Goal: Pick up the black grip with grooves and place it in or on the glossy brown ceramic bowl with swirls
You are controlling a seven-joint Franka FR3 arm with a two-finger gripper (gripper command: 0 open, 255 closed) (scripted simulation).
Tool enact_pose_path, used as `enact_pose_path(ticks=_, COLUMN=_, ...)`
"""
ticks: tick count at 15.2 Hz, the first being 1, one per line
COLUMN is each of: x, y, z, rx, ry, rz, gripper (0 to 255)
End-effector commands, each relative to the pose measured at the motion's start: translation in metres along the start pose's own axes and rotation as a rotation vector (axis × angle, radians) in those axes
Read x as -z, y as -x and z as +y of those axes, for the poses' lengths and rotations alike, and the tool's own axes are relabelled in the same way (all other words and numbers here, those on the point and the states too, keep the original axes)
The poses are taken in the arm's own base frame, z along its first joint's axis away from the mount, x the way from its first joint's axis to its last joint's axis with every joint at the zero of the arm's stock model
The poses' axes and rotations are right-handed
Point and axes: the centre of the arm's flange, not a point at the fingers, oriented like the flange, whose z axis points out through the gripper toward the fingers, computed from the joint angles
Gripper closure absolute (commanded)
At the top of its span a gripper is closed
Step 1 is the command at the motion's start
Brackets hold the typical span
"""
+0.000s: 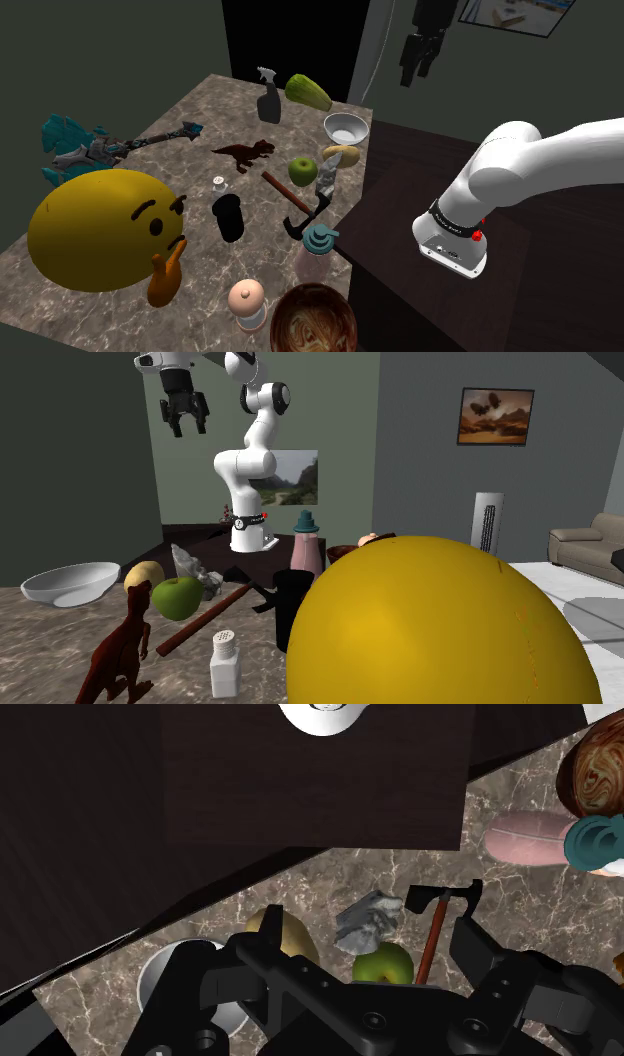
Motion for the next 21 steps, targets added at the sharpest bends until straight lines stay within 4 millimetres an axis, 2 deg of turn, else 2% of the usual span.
enact_pose_path(ticks=1, x=0.0, y=0.0, z=0.0, rx=0.0, ry=0.0, rz=0.0, gripper=0)
enact_pose_path(ticks=21, x=-0.13, y=-0.105, z=-0.205, rx=0.134, ry=0.043, rz=0.06, gripper=0)
